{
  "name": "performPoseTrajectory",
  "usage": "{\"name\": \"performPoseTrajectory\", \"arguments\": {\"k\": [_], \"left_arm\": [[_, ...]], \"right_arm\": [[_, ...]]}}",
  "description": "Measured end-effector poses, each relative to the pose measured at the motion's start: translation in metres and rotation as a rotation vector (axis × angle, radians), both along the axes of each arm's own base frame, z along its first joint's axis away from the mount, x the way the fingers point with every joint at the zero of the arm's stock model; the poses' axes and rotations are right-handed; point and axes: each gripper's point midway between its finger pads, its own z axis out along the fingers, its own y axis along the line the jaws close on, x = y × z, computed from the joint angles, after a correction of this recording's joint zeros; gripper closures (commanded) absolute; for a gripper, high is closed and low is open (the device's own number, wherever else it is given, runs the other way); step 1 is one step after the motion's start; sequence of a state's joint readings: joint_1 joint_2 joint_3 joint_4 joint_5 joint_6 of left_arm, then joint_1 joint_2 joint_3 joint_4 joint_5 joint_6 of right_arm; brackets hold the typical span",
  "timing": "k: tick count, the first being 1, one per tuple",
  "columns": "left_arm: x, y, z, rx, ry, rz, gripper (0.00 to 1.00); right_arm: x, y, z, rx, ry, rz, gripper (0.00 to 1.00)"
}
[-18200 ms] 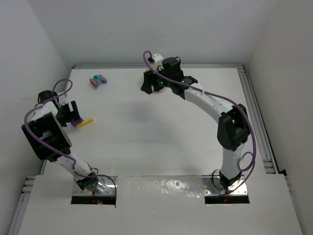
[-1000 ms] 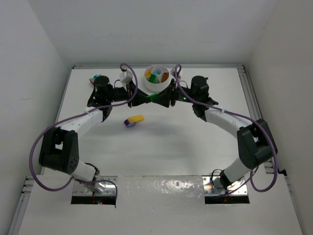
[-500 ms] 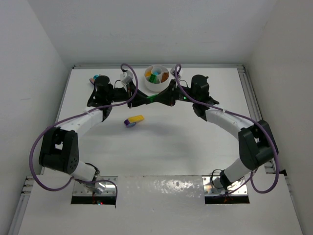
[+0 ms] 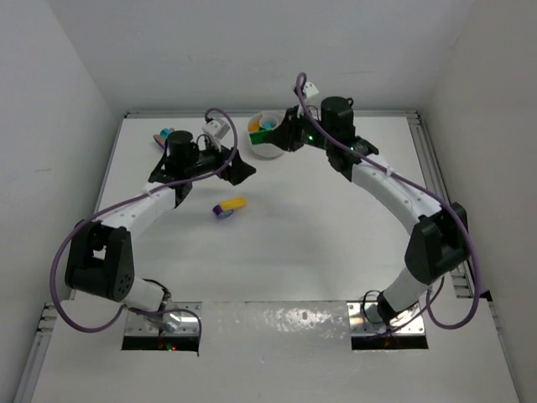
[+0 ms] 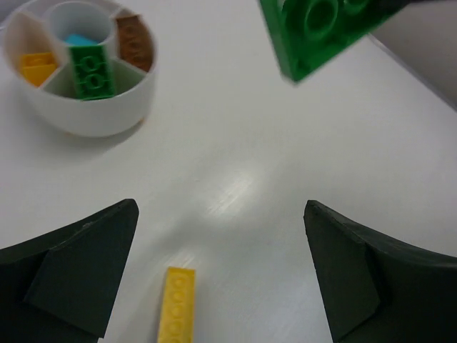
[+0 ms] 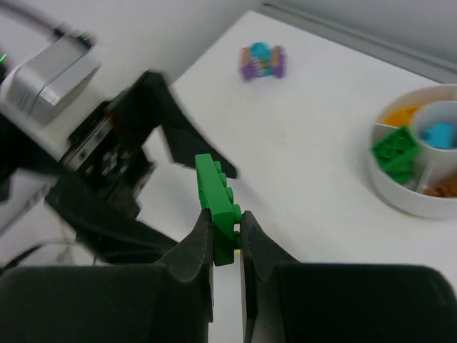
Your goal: Sort the legos into containers by color
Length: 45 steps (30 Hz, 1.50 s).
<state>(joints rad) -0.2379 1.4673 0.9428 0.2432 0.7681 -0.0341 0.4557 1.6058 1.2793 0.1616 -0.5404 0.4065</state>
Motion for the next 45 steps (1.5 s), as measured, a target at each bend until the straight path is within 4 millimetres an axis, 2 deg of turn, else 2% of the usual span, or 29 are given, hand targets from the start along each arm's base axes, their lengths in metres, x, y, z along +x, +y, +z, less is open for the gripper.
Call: {"name": "performPoseTrajectory", "arguments": {"k": [1,2,5,8,11,15,17,19,28,39,45], "left_arm": [[0.008,0.008,-0.004,0.03,0.002,0.063,0.0],[0.018,0.02,-0.009,0.076,0.002,0.153,0.0],[0.041,0.061,-0.021,0.222,-0.007,0.398,0.0],[0.046,0.1,-0.034,0.372,0.001,0.571,0.0],[0.045,0.126,-0.043,0.481,0.007,0.669,0.0],[0.038,0.149,-0.054,0.573,0.015,0.747,0.0],[0.037,0.155,-0.057,0.598,0.016,0.769,0.0],[0.037,0.159,-0.058,0.613,0.012,0.783,0.0],[0.038,0.161,-0.056,0.611,0.004,0.798,0.0],[0.038,0.163,-0.058,0.613,0.008,0.802,0.0],[0.037,0.163,-0.059,0.614,0.009,0.801,0.0]], "right_arm": [[0.012,-0.006,-0.006,-0.035,0.058,-0.081,1.0],[0.031,-0.005,0.005,-0.042,0.055,-0.144,1.0],[0.069,-0.012,-0.005,-0.135,0.152,-0.341,1.0],[0.106,-0.011,-0.016,-0.219,0.189,-0.491,1.0],[0.127,-0.009,-0.038,-0.297,0.218,-0.58,1.0],[0.131,-0.019,-0.089,-0.423,0.281,-0.648,1.0],[0.129,-0.026,-0.108,-0.475,0.305,-0.673,1.0],[0.13,-0.03,-0.117,-0.506,0.307,-0.689,1.0],[0.142,-0.036,-0.115,-0.522,0.248,-0.731,1.0],[0.154,-0.034,-0.148,-0.575,0.236,-0.727,1.0],[0.157,-0.032,-0.149,-0.567,0.228,-0.726,1.0]]}}
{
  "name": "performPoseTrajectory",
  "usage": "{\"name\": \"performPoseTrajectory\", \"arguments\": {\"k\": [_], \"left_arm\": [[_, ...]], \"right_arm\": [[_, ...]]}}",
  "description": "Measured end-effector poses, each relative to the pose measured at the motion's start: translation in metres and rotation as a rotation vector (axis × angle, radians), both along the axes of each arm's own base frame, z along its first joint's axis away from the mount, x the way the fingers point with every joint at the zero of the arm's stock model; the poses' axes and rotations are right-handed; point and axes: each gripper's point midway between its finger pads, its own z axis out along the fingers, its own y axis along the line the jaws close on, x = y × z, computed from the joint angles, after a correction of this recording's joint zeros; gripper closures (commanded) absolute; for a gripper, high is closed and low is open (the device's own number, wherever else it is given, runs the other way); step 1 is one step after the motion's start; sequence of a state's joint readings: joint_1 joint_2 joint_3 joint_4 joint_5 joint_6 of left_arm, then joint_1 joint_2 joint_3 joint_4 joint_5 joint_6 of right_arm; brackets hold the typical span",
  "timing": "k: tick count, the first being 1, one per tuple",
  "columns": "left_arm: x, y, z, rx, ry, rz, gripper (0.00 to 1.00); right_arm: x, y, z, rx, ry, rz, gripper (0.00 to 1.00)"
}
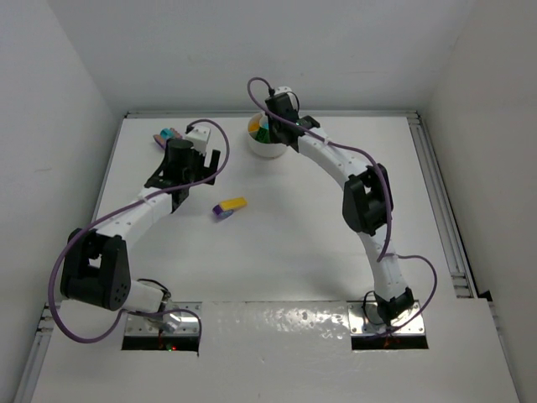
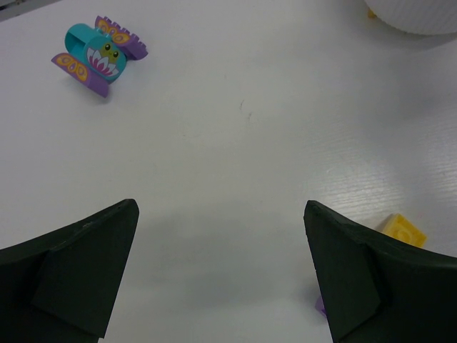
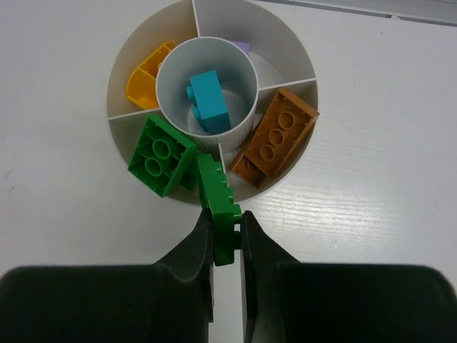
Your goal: Sort the legos into containers by color
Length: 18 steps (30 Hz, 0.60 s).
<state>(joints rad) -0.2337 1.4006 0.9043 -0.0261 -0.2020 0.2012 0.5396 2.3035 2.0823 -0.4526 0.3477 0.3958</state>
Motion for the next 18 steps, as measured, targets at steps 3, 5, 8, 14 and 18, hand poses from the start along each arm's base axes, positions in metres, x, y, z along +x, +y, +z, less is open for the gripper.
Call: {"name": "performPoseTrajectory", "arguments": {"k": [3,5,8,14,18], "left_arm": [[-0.001,0.0,-0.002,0.001,0.006,0.0,0.0],[-0.001,0.0,-0.002,0.001,0.005,0.0,0.0],[-0.001,0.0,-0.003,0.001,0.006,0.001,0.0],[-0.003,0.001,-0.005,0.002,0.011,0.001,0.0],[-0.003,0.001,-0.005,0.001,0.011,0.002,0.0]], "right_arm": [[0.001,0.001,0.0,0.003,-0.005,0.0,1.0],[0.001,0.001,-0.001,0.002,-0.004,0.001,1.0],[0.002,0.001,-0.007,-0.004,0.003,0.003,1.0],[0.004,0.003,-0.017,-0.01,0.013,0.009,1.0],[0.004,0.004,-0.016,-0.008,0.013,0.012,1.0]]}}
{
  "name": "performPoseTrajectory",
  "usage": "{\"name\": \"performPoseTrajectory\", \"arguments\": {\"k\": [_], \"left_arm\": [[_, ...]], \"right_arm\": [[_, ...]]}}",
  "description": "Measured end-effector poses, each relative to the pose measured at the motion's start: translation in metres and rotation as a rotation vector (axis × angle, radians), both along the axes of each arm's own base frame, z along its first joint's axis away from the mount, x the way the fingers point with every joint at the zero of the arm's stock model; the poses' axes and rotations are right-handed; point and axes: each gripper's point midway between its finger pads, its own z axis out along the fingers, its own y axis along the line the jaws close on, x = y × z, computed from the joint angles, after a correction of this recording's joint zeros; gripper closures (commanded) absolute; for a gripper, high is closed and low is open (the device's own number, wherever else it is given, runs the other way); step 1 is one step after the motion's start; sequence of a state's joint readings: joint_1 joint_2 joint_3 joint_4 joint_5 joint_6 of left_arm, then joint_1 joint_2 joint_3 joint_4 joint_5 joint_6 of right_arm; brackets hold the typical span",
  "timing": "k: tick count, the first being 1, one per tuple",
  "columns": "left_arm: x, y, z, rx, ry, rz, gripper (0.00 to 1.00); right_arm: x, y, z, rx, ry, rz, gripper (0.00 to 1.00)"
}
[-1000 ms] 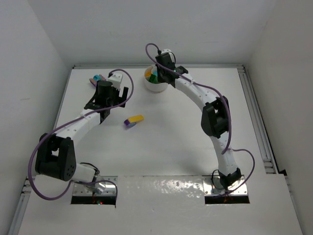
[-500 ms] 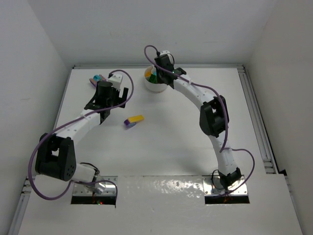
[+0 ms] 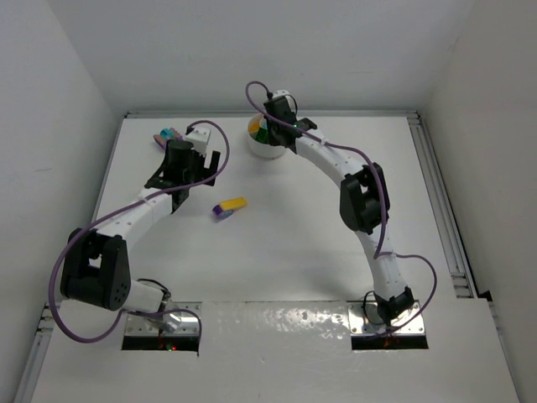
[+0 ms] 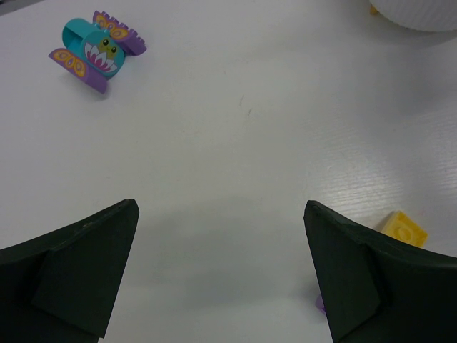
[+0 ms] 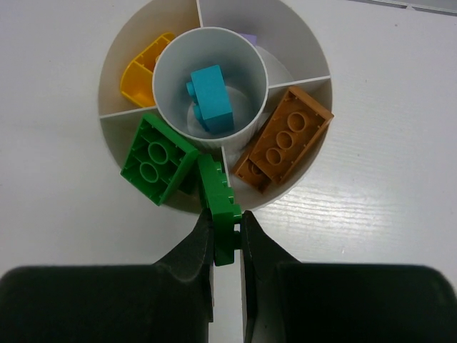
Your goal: Sort the legos into containers by color
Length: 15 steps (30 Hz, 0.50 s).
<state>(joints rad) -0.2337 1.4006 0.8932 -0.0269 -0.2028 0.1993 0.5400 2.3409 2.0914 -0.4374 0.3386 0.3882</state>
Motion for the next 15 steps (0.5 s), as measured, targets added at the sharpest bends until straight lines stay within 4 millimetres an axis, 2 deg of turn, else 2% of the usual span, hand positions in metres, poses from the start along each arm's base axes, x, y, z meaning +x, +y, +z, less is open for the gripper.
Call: {"name": "performPoseTrajectory", "arguments": {"k": [4,9,15], "left_arm": [[0.0,0.0,0.0,-0.001,0.0,0.001,0.0],[-0.0001,0.0,-0.0001,-0.002,0.0,0.001,0.0],[-0.0001,0.0,-0.0001,-0.001,0.0,0.001,0.0]], "right_arm": [[-0.0001,0.001,0.0003,0.002,-0.001,0.002,0.99],[0.0013,0.0019,0.0017,0.007,-0.009,0.001,0.81],[0.0022,0.0041,0.0028,0.016,-0.013,0.008,0.76]]}}
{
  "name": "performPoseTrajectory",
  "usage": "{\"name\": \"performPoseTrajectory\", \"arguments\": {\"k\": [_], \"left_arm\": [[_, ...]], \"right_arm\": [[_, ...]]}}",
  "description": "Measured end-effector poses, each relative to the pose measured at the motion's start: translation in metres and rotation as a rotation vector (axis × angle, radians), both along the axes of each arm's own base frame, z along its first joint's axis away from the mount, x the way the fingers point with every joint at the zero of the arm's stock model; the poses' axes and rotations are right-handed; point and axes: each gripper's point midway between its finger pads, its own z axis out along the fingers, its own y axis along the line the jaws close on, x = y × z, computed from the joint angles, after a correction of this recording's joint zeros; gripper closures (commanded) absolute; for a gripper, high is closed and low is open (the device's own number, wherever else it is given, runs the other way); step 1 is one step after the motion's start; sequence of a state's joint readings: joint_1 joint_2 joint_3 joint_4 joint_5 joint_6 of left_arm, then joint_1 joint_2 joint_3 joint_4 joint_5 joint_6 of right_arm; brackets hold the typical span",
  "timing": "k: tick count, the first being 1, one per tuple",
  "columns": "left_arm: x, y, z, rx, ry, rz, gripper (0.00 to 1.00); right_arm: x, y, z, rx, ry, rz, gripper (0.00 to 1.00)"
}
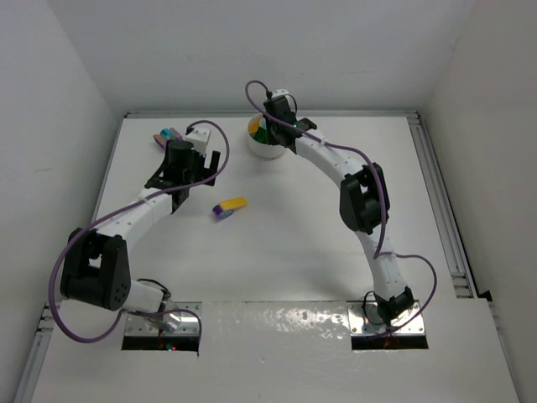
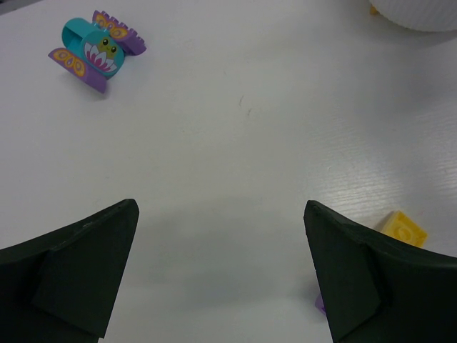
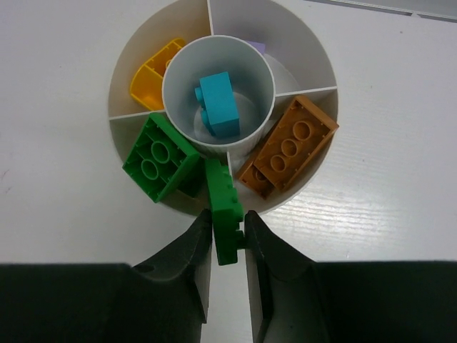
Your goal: Sort the legos into containers by color
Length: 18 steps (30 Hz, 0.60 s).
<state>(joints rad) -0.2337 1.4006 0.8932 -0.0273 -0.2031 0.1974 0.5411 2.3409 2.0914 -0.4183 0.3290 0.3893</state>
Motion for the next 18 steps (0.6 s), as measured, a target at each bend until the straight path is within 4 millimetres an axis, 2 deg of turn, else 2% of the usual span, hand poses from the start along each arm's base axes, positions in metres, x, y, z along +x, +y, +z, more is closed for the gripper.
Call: {"name": "performPoseTrajectory", "arguments": {"k": [18], "left_arm": [[-0.001,-0.004,-0.002,-0.006,0.007,-0.023,0.0]], "right_arm": [[-0.001,0.011,0.003,0.022,-0.01,0.028,0.64]]}}
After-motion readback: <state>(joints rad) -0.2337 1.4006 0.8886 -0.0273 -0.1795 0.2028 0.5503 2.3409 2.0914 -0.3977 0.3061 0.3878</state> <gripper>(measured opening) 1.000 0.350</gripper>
